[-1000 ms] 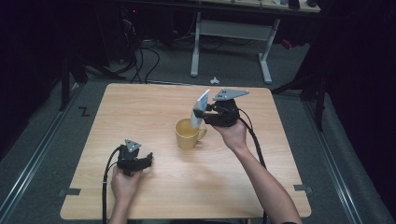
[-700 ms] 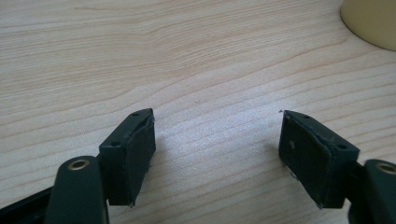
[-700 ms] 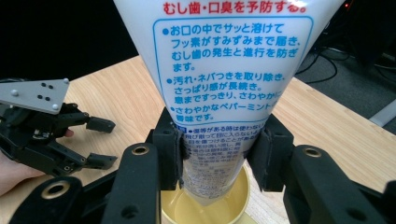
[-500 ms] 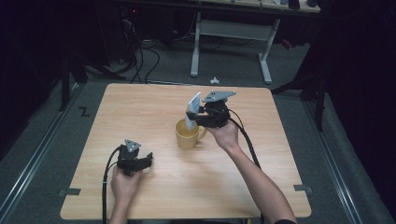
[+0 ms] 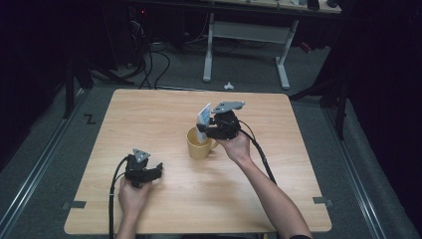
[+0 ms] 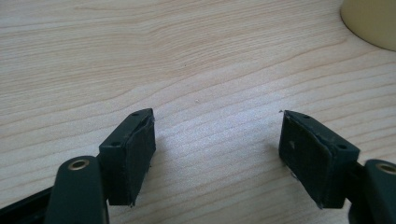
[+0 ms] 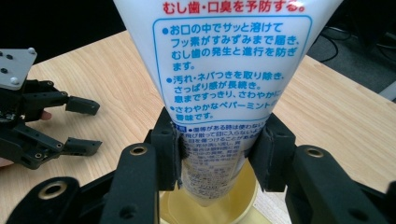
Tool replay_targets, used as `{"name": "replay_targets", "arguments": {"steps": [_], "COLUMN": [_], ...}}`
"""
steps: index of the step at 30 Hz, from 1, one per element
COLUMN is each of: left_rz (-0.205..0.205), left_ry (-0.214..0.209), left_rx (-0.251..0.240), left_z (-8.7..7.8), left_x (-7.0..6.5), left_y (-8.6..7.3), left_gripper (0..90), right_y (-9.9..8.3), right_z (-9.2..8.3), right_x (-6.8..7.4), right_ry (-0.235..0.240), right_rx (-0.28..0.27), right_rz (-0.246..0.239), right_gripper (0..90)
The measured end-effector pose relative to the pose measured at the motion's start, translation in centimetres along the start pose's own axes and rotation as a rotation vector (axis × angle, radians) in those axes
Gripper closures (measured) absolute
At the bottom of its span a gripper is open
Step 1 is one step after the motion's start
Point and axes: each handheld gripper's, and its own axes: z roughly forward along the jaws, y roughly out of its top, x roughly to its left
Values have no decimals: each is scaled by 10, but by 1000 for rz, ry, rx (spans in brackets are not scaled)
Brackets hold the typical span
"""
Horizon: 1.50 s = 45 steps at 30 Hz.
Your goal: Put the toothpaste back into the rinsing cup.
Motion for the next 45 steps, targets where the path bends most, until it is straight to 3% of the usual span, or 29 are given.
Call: {"name": "replay_targets", "arguments": {"steps": [24, 45], "left_rz": [1, 0], "left_ry": [0, 0], "left_rx": [1, 0], "left_z": [0, 0], "left_x": [0, 0], "left_y": [0, 0], "left_gripper": [275, 275], "right_y": [-24, -30], "right_z": [20, 32], "right_x": [-5, -2], "right_ry": [-2, -6], "right_rx": [46, 81], "right_rz": [50, 34], "right_gripper": [570, 533]}}
